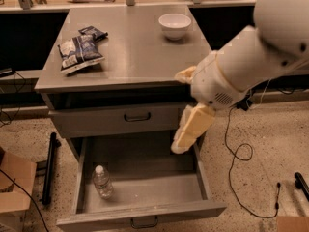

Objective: Pick water bottle from middle drawer and place on counter

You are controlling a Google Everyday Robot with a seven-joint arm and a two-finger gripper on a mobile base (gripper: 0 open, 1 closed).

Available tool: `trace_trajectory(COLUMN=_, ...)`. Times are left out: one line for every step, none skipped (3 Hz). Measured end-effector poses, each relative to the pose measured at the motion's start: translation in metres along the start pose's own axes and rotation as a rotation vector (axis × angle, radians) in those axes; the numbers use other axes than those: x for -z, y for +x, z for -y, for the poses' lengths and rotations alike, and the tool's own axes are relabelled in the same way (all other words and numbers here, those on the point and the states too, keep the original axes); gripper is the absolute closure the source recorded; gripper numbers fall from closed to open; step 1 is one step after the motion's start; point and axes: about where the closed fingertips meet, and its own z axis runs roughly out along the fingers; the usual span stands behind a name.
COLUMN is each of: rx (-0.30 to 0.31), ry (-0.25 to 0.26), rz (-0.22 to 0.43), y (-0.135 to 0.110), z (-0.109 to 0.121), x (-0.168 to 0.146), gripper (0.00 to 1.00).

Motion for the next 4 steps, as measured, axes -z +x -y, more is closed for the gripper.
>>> trace_trajectory(rx=0.041, ry=-0.076, rz=0.172, y=-0.021, z=-0.02, x=-0.049, gripper=0.0)
trace_trajectory(rx=0.058, ry=-0.084, rz=0.195, y=-0.03, z=-0.022, x=-0.05, gripper=0.0)
trace_trajectory(rx=0.022, ry=-0.117, rz=0.222, y=-0.025, z=-0.025, x=-0.079, gripper=0.0)
trace_trajectory(rx=-0.018, ry=-0.168, rz=0.334, y=-0.025, z=-0.034, x=-0.159, gripper=0.0)
